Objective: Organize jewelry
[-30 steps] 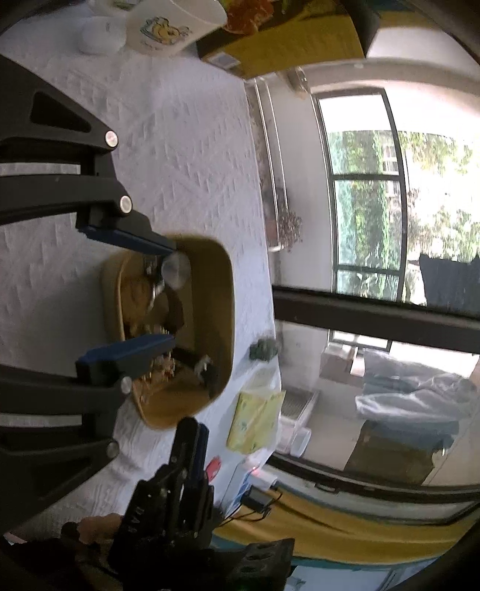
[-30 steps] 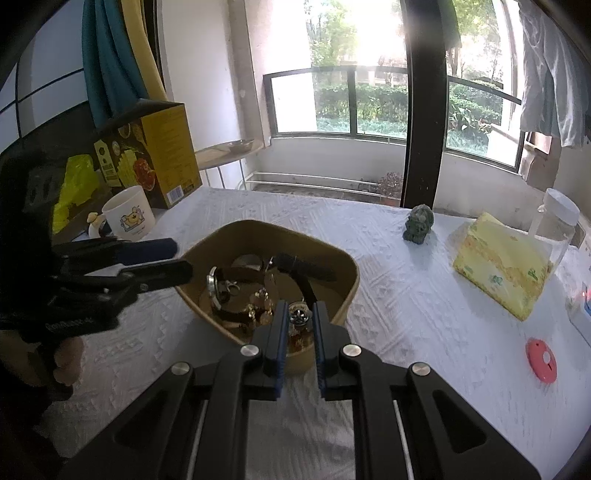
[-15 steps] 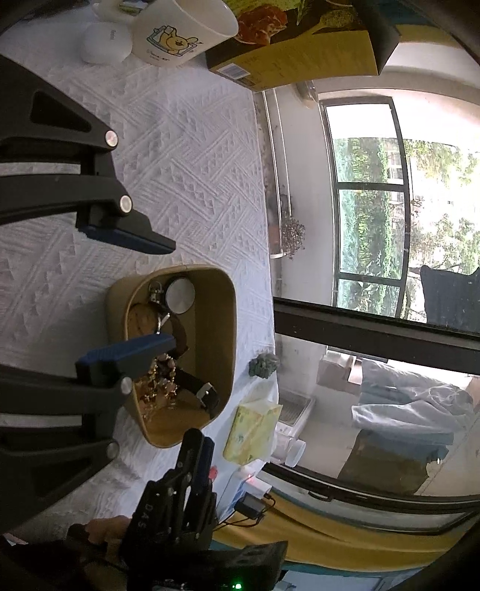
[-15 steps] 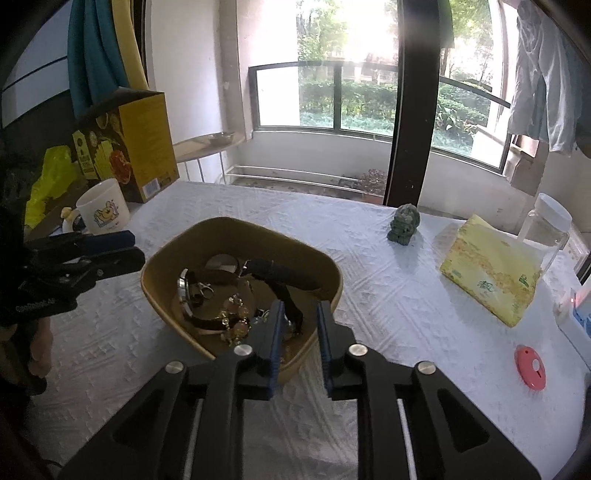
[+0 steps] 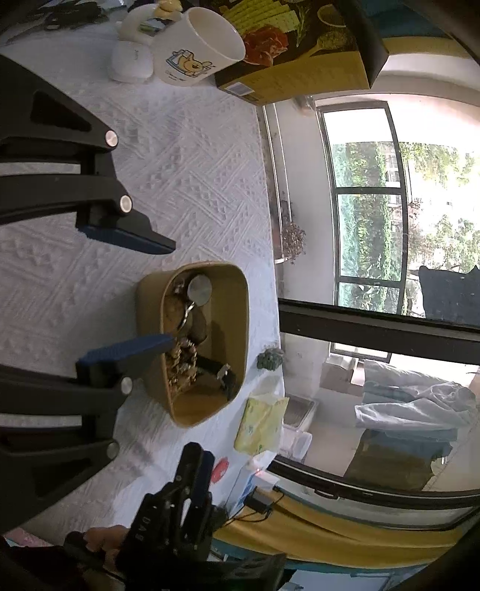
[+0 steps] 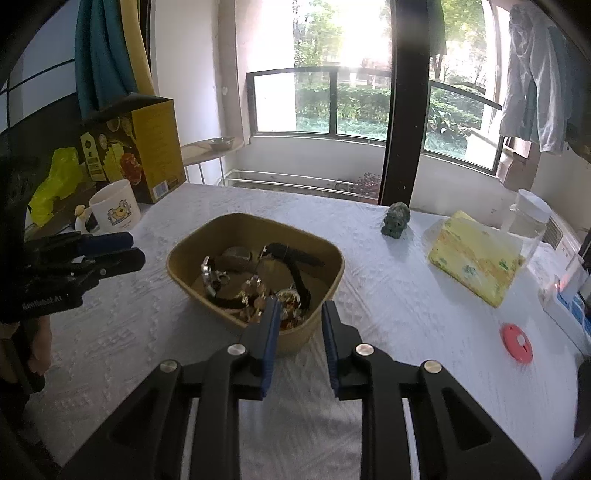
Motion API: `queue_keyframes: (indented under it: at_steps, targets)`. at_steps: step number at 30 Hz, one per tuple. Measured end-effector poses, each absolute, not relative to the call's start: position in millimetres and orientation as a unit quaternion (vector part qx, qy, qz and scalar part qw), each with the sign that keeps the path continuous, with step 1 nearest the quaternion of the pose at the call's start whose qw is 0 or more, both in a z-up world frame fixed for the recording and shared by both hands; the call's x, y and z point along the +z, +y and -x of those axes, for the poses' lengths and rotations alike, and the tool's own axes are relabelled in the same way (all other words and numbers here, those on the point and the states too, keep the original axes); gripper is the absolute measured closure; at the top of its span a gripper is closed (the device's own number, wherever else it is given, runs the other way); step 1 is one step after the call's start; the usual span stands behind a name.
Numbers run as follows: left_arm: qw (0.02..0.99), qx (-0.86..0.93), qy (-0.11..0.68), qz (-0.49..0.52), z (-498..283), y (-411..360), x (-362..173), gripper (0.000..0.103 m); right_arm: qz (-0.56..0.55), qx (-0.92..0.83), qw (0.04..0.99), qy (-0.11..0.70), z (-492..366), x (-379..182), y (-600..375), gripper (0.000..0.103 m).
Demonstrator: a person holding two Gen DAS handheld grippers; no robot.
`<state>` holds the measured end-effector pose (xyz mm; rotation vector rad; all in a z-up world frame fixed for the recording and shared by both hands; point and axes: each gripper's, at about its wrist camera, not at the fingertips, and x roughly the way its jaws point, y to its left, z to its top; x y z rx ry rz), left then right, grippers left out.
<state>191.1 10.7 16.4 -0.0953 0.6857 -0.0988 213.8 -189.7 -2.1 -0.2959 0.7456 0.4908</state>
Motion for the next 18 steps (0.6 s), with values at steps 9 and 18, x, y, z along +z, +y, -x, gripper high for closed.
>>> queue_keyframes:
  at_steps: [9,18]
  targets:
    - [0.94,-0.071,0.33,0.038,-159.1,-9.2,30.2,0.058,0.135,0.231,0.895,0.356,-174.1,7.1,-204.6,0.081]
    - [0.946,-0.078,0.312,0.027,-134.9,-26.7,49.5,0.058,0.129,0.212,0.908,0.339,-139.9,26.1,-225.0,0.073]
